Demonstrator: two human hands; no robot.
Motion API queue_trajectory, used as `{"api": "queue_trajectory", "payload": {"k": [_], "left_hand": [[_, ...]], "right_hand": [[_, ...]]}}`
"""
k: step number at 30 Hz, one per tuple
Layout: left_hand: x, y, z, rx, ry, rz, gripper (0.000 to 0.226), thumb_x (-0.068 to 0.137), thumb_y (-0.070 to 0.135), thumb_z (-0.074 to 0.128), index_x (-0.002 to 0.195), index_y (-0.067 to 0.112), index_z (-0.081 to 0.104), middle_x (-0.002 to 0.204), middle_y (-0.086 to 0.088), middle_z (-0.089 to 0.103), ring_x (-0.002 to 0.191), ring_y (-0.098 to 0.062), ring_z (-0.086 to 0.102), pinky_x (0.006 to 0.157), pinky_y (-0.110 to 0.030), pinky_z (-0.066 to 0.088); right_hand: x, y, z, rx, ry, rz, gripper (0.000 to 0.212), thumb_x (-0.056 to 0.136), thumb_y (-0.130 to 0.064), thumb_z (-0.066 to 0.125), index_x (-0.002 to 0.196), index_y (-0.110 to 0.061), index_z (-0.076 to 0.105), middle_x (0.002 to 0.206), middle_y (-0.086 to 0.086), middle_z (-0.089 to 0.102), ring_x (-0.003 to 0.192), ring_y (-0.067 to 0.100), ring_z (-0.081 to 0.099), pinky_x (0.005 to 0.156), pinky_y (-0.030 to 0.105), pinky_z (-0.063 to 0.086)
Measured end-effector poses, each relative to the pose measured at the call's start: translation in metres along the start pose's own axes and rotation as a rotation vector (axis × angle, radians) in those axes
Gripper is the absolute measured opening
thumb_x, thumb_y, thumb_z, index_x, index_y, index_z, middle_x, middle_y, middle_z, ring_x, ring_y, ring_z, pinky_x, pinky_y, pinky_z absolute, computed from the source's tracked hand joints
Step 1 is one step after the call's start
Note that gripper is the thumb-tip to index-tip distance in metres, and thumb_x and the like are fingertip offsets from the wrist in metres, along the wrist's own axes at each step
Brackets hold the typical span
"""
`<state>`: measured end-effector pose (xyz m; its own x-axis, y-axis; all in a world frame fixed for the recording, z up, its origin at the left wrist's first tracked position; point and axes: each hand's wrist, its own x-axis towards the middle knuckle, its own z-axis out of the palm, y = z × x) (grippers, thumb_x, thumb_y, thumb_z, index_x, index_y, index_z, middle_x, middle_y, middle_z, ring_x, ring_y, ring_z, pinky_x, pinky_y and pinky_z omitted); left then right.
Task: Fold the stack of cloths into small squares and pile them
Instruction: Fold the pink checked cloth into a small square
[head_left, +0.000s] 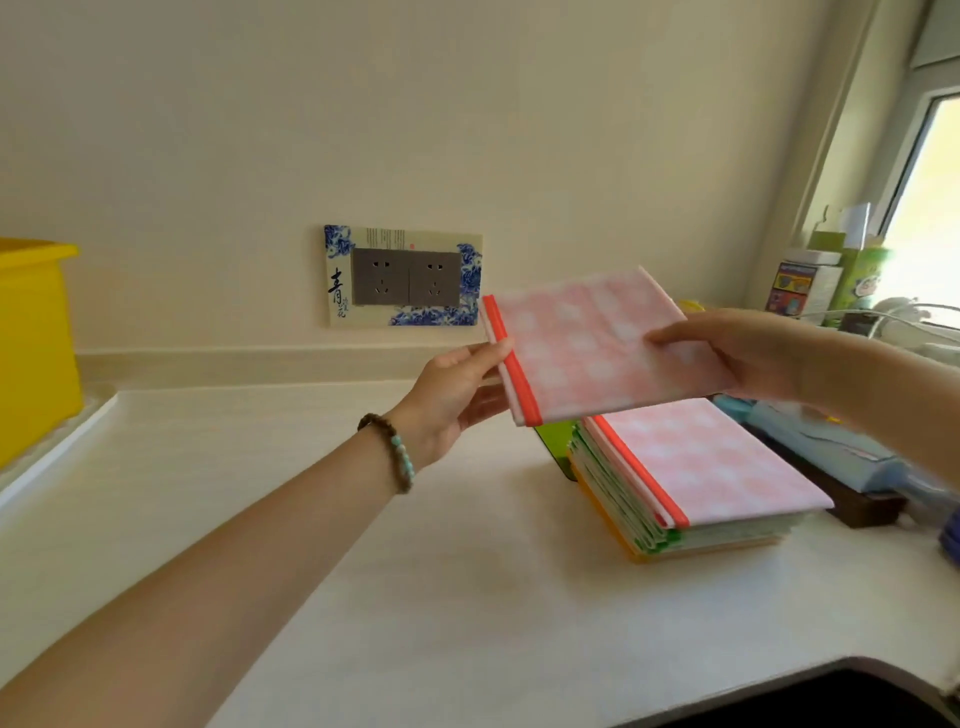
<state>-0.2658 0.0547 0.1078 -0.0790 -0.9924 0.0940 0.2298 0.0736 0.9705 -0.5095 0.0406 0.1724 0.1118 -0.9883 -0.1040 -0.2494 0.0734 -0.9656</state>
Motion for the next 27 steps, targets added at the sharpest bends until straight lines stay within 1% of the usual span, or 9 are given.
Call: {"api": "queue_trajectory", "payload": {"k": [3,8,12,16,19,21,24,26,27], "left_hand": [[0.009,-0.015,0.043,0.012,-0.071,-0.043,0.012,0.090,0.025,0.061,0.091,0.013,0.060,0.077,0.000,0.066,0.054,-0.006,0.063,0.053,-0.017,0.053],[0.013,-0.047,0.081,0.169,-0.096,-0.088,0.014,0.091,0.031,0.059,0.086,0.018,0.059,0.076,0.004,0.062,0.055,-0.004,0.060,0.048,-0.016,0.048],[0.013,-0.067,0.088,0.319,-0.082,-0.089,0.015,0.091,0.036,0.057,0.091,0.021,0.060,0.081,0.006,0.061,0.064,-0.005,0.056,0.057,-0.019,0.047],[0.015,-0.077,0.087,0.398,-0.058,-0.092,0.021,0.091,0.037,0.057,0.094,0.016,0.059,0.083,0.005,0.057,0.066,-0.007,0.051,0.055,-0.018,0.043],[0.017,-0.080,0.085,0.443,-0.070,-0.099,0.026,0.090,0.040,0.057,0.101,0.016,0.059,0.087,0.005,0.058,0.069,-0.008,0.051,0.058,-0.020,0.043],[0.017,-0.082,0.085,0.433,-0.049,-0.109,0.034,0.088,0.042,0.059,0.110,0.016,0.055,0.095,0.003,0.058,0.073,-0.008,0.052,0.061,-0.021,0.045],[0.019,-0.085,0.085,0.371,-0.008,-0.166,0.058,0.085,0.047,0.061,0.127,0.016,0.038,0.109,0.003,0.054,0.097,-0.013,0.055,0.083,-0.029,0.049],[0.019,-0.086,0.087,0.322,-0.034,-0.256,0.080,0.080,0.059,0.059,0.139,0.015,0.029,0.128,0.000,0.052,0.119,-0.019,0.049,0.105,-0.038,0.038],[0.020,-0.088,0.089,0.282,-0.074,-0.301,0.081,0.080,0.063,0.056,0.141,0.014,0.033,0.133,0.000,0.052,0.124,-0.020,0.046,0.110,-0.040,0.032]], "right_hand": [[-0.004,0.019,-0.038,-0.040,0.167,0.092,0.036,0.085,-0.016,0.063,0.119,-0.009,0.054,0.095,0.009,0.066,0.071,0.018,0.061,0.050,0.021,0.054],[-0.004,0.058,-0.076,-0.131,0.236,0.227,0.043,0.084,-0.019,0.067,0.123,-0.012,0.051,0.093,0.010,0.065,0.071,0.020,0.061,0.047,0.022,0.054],[0.004,0.079,-0.088,-0.168,0.182,0.296,0.048,0.083,-0.023,0.068,0.126,-0.012,0.051,0.113,0.012,0.064,0.089,0.025,0.064,0.071,0.034,0.054],[0.011,0.086,-0.088,-0.267,0.211,0.325,0.059,0.077,-0.029,0.074,0.129,-0.010,0.053,0.125,0.011,0.057,0.112,0.029,0.057,0.096,0.041,0.049],[0.017,0.089,-0.088,-0.292,0.233,0.343,0.069,0.075,-0.032,0.076,0.134,-0.010,0.048,0.133,0.010,0.050,0.118,0.030,0.051,0.104,0.040,0.042],[0.018,0.091,-0.088,-0.378,0.211,0.306,0.062,0.080,-0.035,0.071,0.134,-0.012,0.050,0.138,0.009,0.046,0.123,0.029,0.045,0.105,0.037,0.039],[0.018,0.093,-0.089,-0.413,0.171,0.324,0.072,0.081,-0.042,0.067,0.142,-0.016,0.039,0.145,0.009,0.038,0.130,0.029,0.038,0.107,0.041,0.035],[0.016,0.094,-0.091,-0.340,0.133,0.395,0.094,0.073,-0.046,0.072,0.148,-0.017,0.024,0.150,0.010,0.030,0.134,0.031,0.034,0.111,0.045,0.032],[0.015,0.095,-0.091,-0.314,0.113,0.429,0.107,0.063,-0.048,0.078,0.149,-0.019,0.020,0.151,0.010,0.030,0.134,0.031,0.035,0.111,0.047,0.033]]}}
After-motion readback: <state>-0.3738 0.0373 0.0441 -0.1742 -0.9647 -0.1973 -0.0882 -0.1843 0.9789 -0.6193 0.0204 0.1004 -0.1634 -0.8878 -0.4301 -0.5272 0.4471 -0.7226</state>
